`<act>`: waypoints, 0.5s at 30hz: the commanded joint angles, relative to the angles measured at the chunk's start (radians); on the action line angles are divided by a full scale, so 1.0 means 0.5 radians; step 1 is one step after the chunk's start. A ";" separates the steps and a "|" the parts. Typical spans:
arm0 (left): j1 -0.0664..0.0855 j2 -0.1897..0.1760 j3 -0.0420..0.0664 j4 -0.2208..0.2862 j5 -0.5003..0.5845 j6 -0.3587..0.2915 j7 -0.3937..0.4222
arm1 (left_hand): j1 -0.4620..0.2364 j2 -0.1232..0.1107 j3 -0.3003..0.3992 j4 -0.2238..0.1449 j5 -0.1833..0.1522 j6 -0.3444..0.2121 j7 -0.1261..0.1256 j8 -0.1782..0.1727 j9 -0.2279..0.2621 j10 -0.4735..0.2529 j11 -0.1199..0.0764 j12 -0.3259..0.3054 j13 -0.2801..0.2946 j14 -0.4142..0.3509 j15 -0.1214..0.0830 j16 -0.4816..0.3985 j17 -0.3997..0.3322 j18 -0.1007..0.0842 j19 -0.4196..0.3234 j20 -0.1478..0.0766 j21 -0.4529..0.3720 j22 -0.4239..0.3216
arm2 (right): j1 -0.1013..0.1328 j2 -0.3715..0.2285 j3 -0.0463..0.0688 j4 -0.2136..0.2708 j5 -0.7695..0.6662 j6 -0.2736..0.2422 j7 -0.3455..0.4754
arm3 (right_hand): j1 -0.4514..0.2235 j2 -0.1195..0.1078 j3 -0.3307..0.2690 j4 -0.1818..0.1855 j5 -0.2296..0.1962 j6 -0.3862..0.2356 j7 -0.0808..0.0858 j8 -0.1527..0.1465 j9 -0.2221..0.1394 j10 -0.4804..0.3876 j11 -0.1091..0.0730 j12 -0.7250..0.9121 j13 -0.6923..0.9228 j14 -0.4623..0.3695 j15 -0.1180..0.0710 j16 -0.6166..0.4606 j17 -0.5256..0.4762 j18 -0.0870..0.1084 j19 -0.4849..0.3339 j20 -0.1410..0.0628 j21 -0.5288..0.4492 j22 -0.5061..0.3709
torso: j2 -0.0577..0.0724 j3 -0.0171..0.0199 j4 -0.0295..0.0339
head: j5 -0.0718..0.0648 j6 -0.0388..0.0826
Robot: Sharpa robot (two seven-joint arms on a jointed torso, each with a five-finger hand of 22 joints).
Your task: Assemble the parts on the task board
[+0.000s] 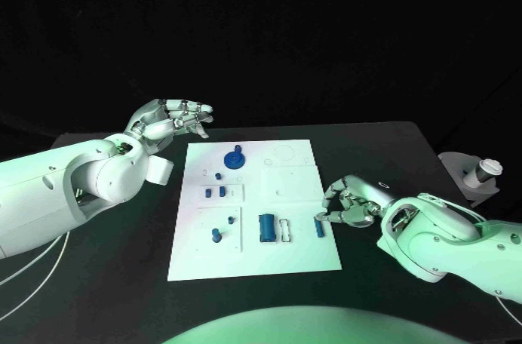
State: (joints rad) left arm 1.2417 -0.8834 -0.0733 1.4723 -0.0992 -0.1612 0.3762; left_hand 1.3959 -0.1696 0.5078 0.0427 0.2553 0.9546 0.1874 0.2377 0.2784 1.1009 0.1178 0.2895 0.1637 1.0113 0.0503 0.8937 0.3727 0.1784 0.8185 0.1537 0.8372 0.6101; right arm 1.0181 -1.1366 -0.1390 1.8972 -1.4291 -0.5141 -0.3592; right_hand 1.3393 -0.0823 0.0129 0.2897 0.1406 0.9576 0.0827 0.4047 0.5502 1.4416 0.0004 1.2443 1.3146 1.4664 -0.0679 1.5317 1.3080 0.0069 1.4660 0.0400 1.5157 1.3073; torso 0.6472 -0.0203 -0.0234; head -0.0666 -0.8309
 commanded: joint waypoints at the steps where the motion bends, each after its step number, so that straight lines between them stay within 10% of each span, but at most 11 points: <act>1: 0.001 0.006 0.001 0.002 -0.003 0.024 0.015 | -0.007 0.002 0.003 0.009 0.007 -0.007 0.000 -0.002 -0.002 -0.014 -0.001 0.011 0.002 0.000 0.007 -0.008 0.002 0.006 -0.010 0.008 -0.008 -0.002 | -0.023 -0.003 -0.003 -0.004 -0.143 0.032 -0.051 | -0.042 0.002 0.003 0.006 -0.018 0.026 0.001 -0.013 -0.004 0.000 0.010 0.014 0.109 0.166 0.017 -0.003 0.316 0.008 0.173 0.013 0.004 0.497 | 0.001 -0.0001 0.003 | -0.007 -0.006; 15: 0.001 0.001 0.000 0.005 -0.003 0.025 0.016 | -0.007 0.002 0.003 0.009 0.007 -0.007 0.000 -0.002 -0.002 -0.014 -0.001 0.011 0.002 0.000 0.007 -0.008 0.002 0.006 -0.010 0.008 -0.008 -0.002 | -0.123 0.086 -0.006 -0.081 -0.201 0.078 -0.155 | -0.106 0.007 0.002 0.006 -0.039 0.050 -0.004 -0.022 -0.008 0.019 0.008 0.054 0.135 0.170 0.016 0.004 0.335 0.004 0.180 0.016 0.024 0.503 | 0.001 -0.0020 0.004 | -0.008 -0.019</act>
State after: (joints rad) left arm 1.2415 -0.8838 -0.0737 1.4725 -0.0992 -0.1610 0.3762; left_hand 1.3959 -0.1696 0.5078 0.0427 0.2553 0.9546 0.1875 0.2377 0.2785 1.1009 0.1178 0.2895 0.1637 1.0113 0.0502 0.8937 0.3726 0.1783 0.8185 0.1537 0.8372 0.6102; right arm 0.9589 -1.0963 -0.1422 1.8580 -1.4960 -0.4993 -0.4079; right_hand 1.2921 -0.0791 0.0129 0.2896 0.1258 0.9776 0.0800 0.3971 0.5477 1.4454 0.0041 1.2667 1.3081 1.4664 -0.0680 1.5317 1.3078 0.0069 1.4660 0.0399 1.5239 1.3080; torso 0.6480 -0.0210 -0.0198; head -0.0714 -0.8399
